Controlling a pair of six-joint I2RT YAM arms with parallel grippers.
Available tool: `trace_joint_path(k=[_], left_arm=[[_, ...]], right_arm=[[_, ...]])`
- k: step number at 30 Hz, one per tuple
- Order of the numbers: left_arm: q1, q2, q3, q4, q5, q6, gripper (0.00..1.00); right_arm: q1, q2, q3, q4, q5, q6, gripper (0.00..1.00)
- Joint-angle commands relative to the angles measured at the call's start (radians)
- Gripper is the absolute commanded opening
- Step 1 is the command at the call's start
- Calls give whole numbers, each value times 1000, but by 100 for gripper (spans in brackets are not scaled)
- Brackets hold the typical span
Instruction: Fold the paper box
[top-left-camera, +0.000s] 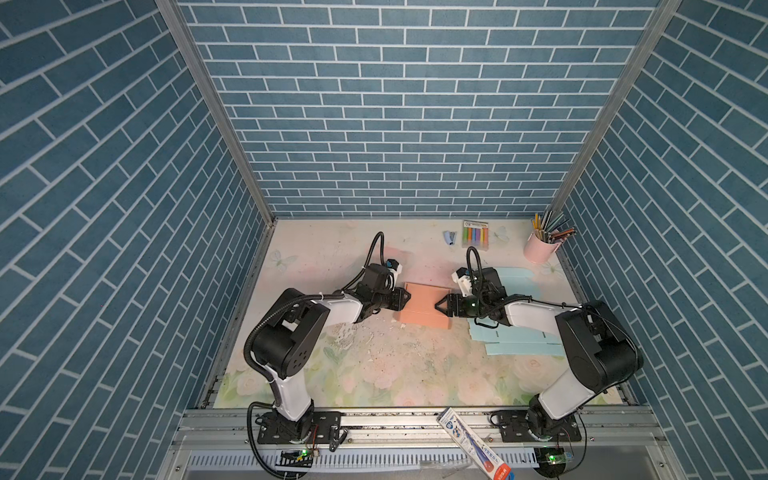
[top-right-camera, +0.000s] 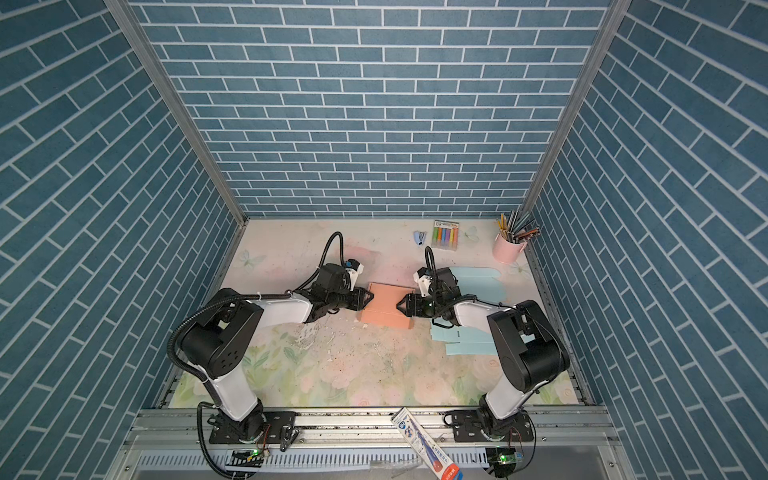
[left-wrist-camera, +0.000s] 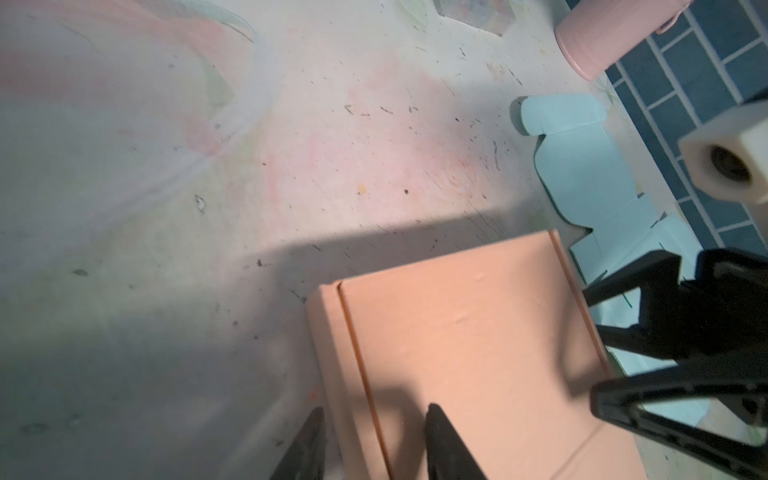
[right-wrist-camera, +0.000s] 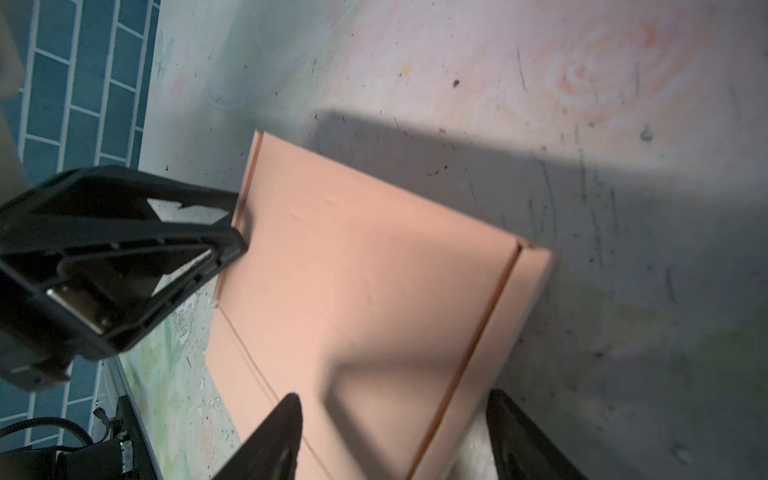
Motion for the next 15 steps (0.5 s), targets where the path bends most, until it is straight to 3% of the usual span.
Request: trace_joint_path(k=[1,15], left_arm=[[-29,-32,-45,28,-14,-32,36],[-82,-183,-232,41,-88,-86,31]], right_arm=[[38,0,28,-7,14,-23,70],[134,-102,-68,-17,96,13,69]])
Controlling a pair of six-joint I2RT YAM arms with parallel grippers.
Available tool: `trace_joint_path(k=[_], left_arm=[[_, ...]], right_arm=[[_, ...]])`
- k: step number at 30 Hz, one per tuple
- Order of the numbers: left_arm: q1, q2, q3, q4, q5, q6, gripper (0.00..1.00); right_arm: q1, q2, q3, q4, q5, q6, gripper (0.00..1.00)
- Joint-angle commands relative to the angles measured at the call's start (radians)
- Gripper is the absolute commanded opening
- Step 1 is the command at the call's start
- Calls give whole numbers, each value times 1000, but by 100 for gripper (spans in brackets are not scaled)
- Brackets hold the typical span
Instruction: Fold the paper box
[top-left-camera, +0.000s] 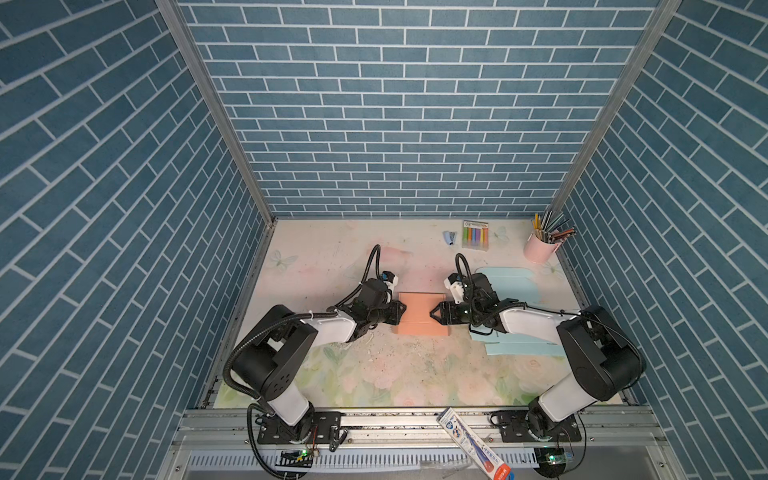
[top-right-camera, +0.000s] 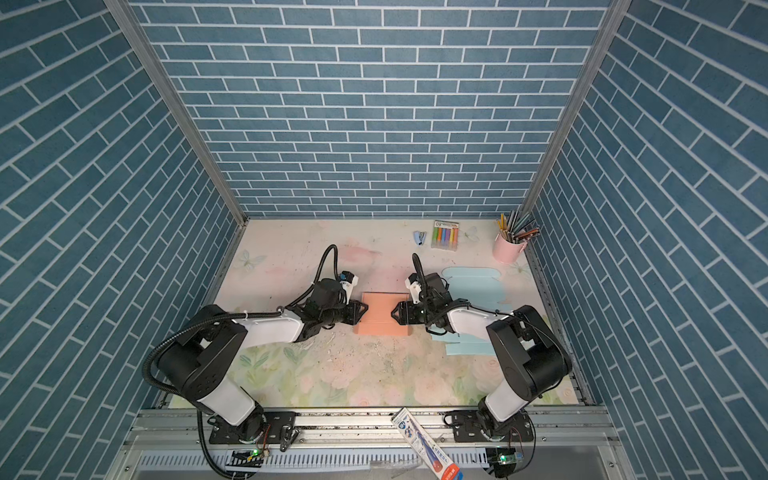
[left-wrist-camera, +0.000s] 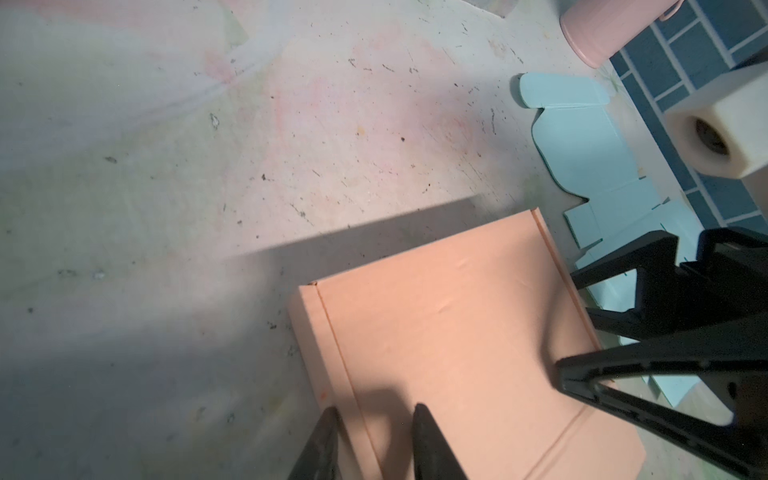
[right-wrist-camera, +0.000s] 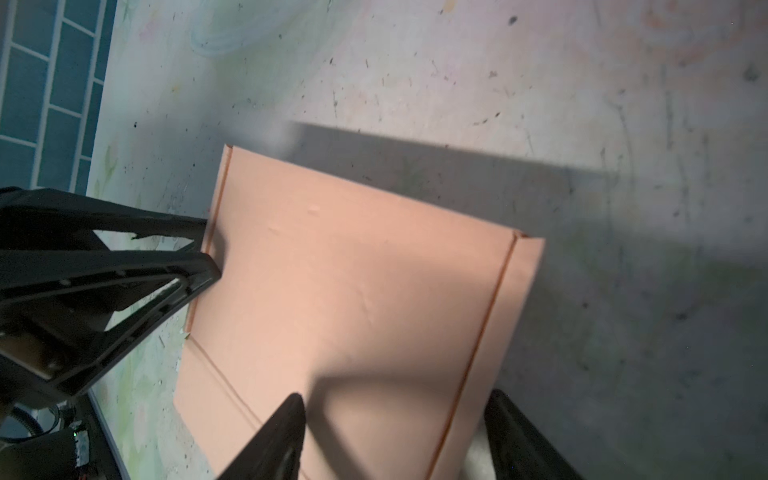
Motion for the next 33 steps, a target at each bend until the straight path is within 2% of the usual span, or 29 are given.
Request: trace_joint_path(k=[1,5,6,8,10,15,19,24,28,33], left_arm=[[-22,-31,-57,4,0,-20,31],[-17,-50,-83,4,-30,-22,35],[-14,-54,-83,1,-30,-23,39],[-11,-78,-85,-19,-42,-21,54],[-10,-119,-96,-37,-54,-20,62],[-21,-263,-130,-128,-117,-23,69],[-76,-371,-193,-160,-155,-74,70],[-195,-407,-232,-164,-220,-148,69],[-238,-406,-241,-138,-219,-185,63],[-243,-374,-221,-119,-206,-186,52]], right_arm=[[16,-37,-25,15,3,16,70],[14,-42,-33,-3,39,14,76],[13,-48,-34,-6,40,16,78],[14,-81,-40,-20,58,22,83],[15,-132,-58,-30,83,29,87],[15,-231,-77,-89,110,26,88],[16,-279,-106,-108,101,30,88],[21,-319,-142,-118,87,42,87],[51,-330,-156,-117,73,63,86],[78,-311,-185,-70,66,99,85]])
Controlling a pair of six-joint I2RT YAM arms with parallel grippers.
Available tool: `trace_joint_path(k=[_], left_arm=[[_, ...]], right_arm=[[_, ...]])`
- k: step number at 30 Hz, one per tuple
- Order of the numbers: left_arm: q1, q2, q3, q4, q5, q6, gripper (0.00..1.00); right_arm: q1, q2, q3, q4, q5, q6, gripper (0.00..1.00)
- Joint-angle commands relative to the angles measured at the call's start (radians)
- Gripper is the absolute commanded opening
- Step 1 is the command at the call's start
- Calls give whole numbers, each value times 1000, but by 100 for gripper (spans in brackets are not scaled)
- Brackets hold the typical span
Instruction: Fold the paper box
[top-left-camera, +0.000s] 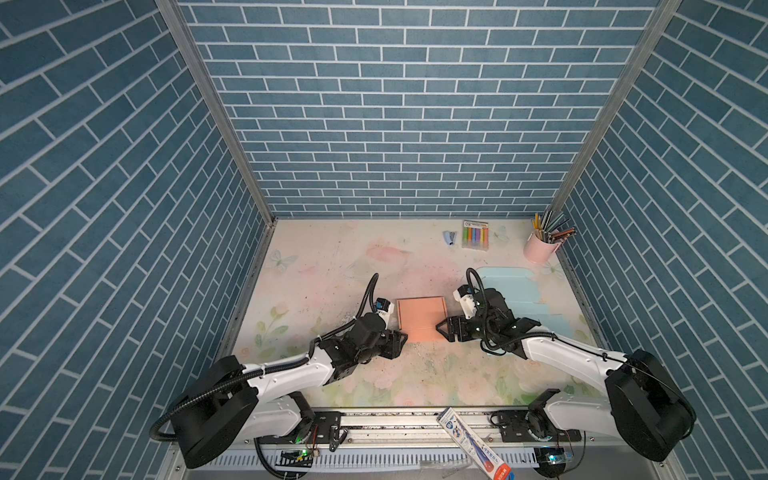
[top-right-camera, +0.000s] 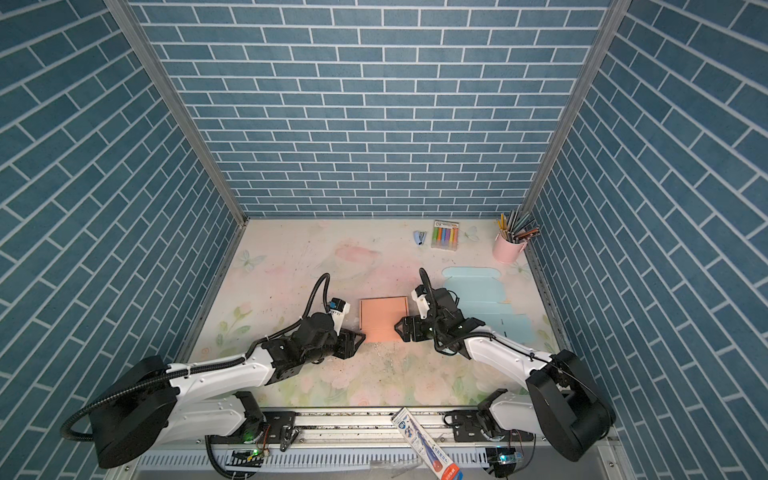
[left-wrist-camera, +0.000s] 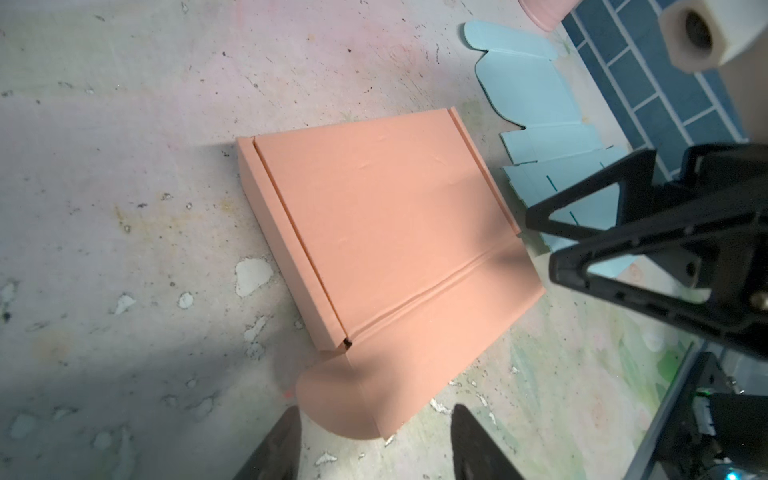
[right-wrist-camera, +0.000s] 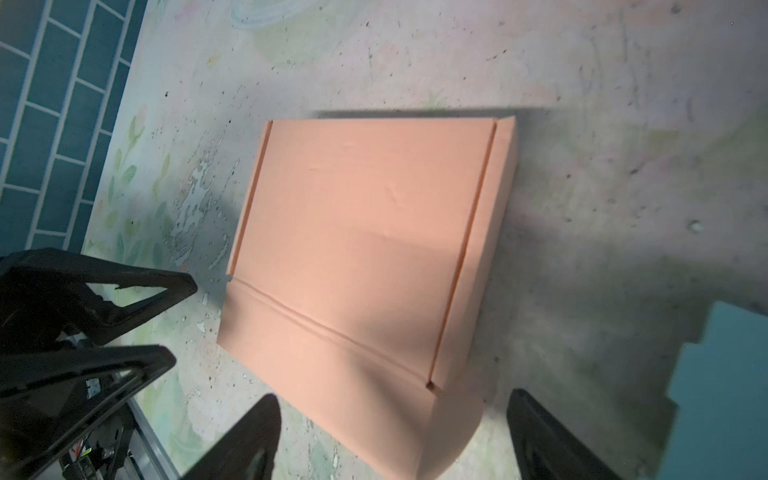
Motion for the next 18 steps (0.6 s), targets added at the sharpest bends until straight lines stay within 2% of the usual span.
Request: trace_joint_path(k=[1,10,18], left_arm=[[-5,28,15,24,-11,-26,51],[-11,135,41,101,14,-34,50],[-22,179,46,148,26,-48,49]], right_arm=[[13,4,-21,32,-11,61,84],[48,68,-6,71,-20,57,82],[75,62,-8,69,-2,68,77]])
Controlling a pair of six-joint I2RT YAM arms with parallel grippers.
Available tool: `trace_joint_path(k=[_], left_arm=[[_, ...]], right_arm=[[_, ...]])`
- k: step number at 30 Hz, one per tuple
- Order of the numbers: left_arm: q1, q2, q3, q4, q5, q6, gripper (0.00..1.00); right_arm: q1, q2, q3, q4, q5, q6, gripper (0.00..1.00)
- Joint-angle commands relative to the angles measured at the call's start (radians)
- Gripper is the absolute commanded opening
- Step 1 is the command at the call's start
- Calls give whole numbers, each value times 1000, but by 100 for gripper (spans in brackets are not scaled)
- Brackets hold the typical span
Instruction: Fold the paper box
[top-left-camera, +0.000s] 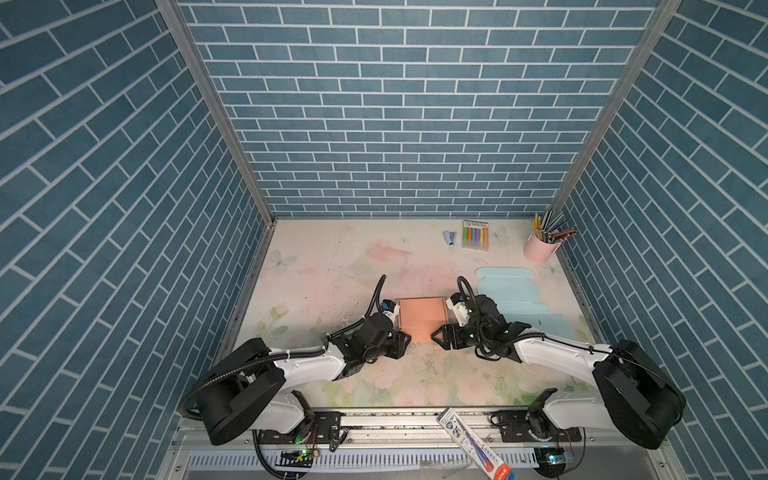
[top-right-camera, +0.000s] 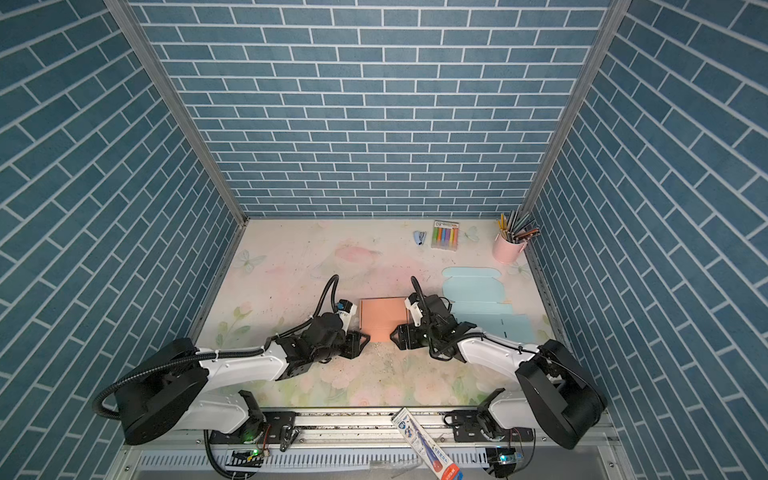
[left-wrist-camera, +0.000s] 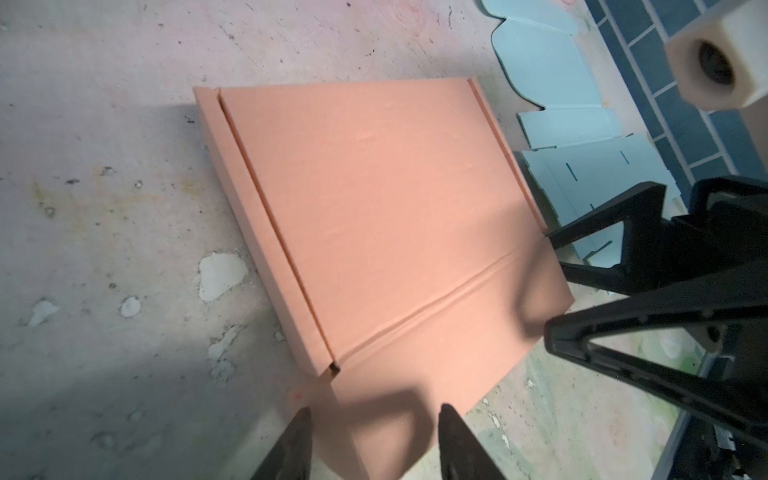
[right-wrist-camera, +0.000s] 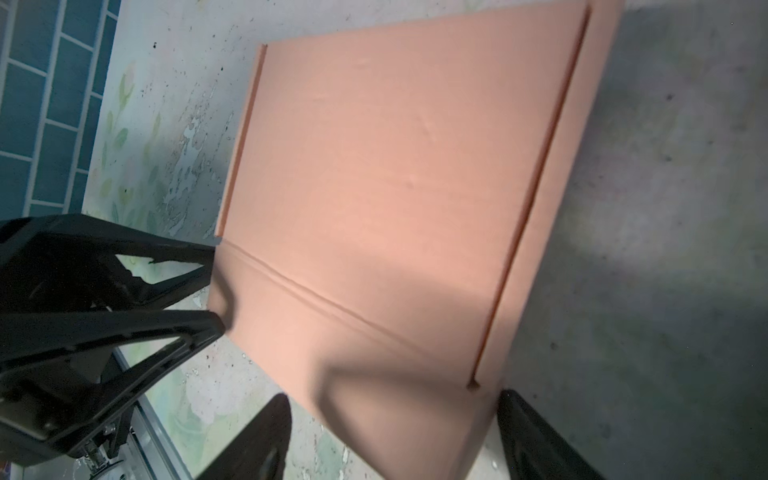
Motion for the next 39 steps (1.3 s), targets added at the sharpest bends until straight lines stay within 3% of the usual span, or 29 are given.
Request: trace_joint_path(k=[1,39], left_arm=[[-12,24,28,37,6,-17,49],[-15,43,18,75,-15,-6,42]], right_arm=[[12,-3,13,6,12,31,77],[65,20,31,-19,86,15,74]])
